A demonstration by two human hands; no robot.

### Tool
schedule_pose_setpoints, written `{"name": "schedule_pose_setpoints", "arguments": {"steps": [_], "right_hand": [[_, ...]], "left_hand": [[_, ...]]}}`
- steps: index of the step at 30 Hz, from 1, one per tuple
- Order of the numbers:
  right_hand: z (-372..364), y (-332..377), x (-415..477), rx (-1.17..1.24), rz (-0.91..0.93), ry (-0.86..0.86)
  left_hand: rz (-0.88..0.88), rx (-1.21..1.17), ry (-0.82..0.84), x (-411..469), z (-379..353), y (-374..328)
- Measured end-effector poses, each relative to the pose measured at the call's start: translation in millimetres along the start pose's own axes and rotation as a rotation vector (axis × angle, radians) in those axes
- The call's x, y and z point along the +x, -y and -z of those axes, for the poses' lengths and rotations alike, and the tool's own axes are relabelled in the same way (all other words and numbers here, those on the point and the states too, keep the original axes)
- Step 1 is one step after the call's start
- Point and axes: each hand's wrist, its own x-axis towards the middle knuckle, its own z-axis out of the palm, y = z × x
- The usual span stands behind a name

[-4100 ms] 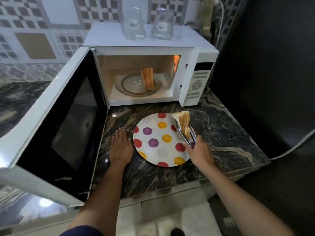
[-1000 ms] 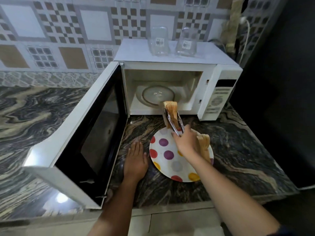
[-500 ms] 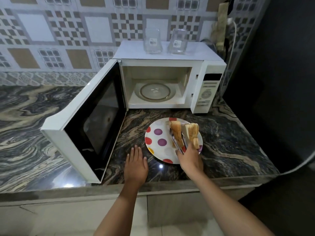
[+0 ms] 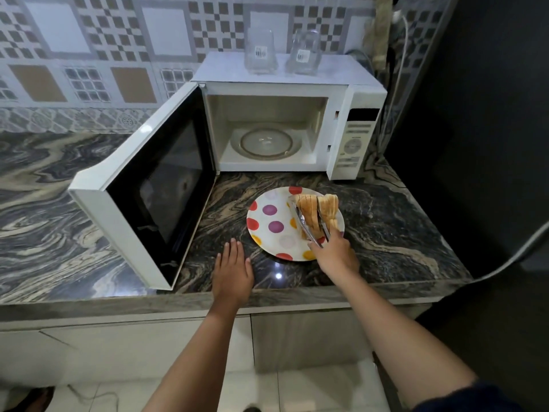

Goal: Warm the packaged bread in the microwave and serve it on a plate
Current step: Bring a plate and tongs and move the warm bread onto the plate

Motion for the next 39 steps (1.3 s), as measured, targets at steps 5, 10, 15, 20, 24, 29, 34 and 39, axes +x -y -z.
{"name": "schedule_pose_setpoints", "arguments": {"steps": [5, 10, 15, 20, 24, 29, 34, 39], "right_hand": [[6.2, -10.6, -13.4, -0.017, 0.045, 0.021], [30.3, -16.1, -34.6, -0.095, 0.05, 0.026], [68.6, -21.3, -54.3, -0.122, 0.088, -0.005], [121.9, -20.4, -66.5, 0.016, 0.26, -0.03], [158.9, -17.8, -75.0, 0.293, 0.517, -0.013], [196.4, -12.9, -93.4, 0.435, 0.692, 0.099], [210.0, -5.6, -98.3, 0.463, 0.719, 0.176], [213.1, 5.6, -96.8, 0.453, 0.72, 0.135]], "left_hand": [[0.007, -0.044, -0.017, -14.6, -0.4, -2.5], [0.024, -0.07, 0.094, -23.9, 12.8, -14.9], [0.111, -0.528, 0.143, -26.4, 38.2, -34.5], [0.218, -1.537, 0.176, -32.1, 115.9, -102.1], [0.014, -1.932, 0.306, -37.1, 166.4, -145.2], [-0.248, -2.006, 0.261, -47.5, 214.9, -168.4], [-0.352, -1.981, 0.161, -54.4, 236.2, -162.0], [-0.385, -2.01, 0.054, -60.8, 251.1, -148.9]]}}
